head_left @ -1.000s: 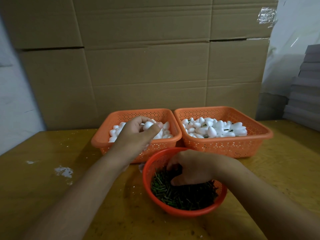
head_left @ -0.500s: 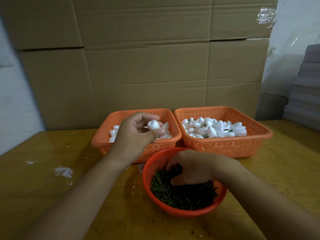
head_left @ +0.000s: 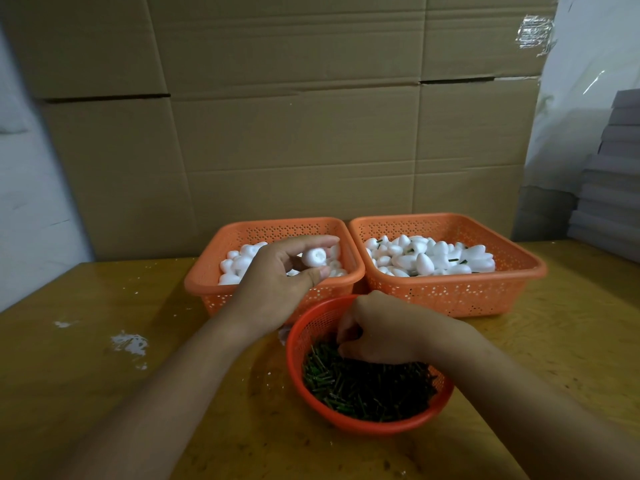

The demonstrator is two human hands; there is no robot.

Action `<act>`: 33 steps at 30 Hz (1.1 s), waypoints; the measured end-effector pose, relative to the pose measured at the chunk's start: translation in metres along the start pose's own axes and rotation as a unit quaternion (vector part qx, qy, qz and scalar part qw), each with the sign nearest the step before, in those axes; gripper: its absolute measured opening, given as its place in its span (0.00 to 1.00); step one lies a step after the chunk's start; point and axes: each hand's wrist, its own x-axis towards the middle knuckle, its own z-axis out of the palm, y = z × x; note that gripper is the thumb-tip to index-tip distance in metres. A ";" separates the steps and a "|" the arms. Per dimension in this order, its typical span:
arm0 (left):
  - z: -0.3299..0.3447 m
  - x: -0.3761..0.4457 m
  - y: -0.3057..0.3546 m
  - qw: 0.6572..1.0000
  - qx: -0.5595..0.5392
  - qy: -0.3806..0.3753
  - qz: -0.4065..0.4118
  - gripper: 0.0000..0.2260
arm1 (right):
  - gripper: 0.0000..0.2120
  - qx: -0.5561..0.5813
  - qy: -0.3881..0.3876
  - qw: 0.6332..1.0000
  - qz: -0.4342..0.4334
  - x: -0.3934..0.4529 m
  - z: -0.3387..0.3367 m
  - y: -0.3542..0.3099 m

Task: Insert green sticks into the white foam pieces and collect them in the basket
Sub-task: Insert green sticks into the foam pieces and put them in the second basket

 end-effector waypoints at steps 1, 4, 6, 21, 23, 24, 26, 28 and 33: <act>0.001 0.000 0.000 1.000 -0.013 -0.006 -0.007 0.20 | 0.08 0.001 0.003 1.000 0.000 0.000 0.000 0.000; 0.002 -0.001 0.002 0.997 -0.063 -0.022 -0.024 0.15 | 0.07 0.005 0.012 1.000 -0.001 -0.001 -0.001 -0.001; 0.002 -0.001 0.001 0.997 -0.068 -0.026 -0.020 0.12 | 0.07 0.008 0.023 1.000 0.001 -0.001 -0.002 -0.002; 0.000 -0.002 0.001 0.999 -0.031 -0.007 0.018 0.13 | 0.04 0.013 0.059 0.998 -0.002 -0.002 -0.006 -0.003; 0.000 -0.002 0.002 1.000 -0.025 -0.004 0.018 0.13 | 0.04 0.010 0.075 0.997 -0.006 -0.001 -0.006 -0.002; 0.000 -0.002 0.003 1.000 -0.025 -0.005 0.017 0.13 | 0.04 0.010 0.084 0.996 -0.008 -0.001 -0.006 -0.001; 0.000 -0.002 0.003 1.000 -0.030 -0.008 0.005 0.13 | 0.04 0.011 0.098 0.995 -0.011 -0.001 -0.006 -0.001; 0.000 -0.002 0.002 0.999 -0.031 -0.012 -0.008 0.13 | 0.04 0.011 0.102 0.995 -0.016 -0.001 -0.006 0.000; 0.001 -0.001 0.002 0.999 -0.034 -0.021 0.001 0.13 | 0.02 0.017 0.115 0.993 -0.022 0.000 -0.004 0.002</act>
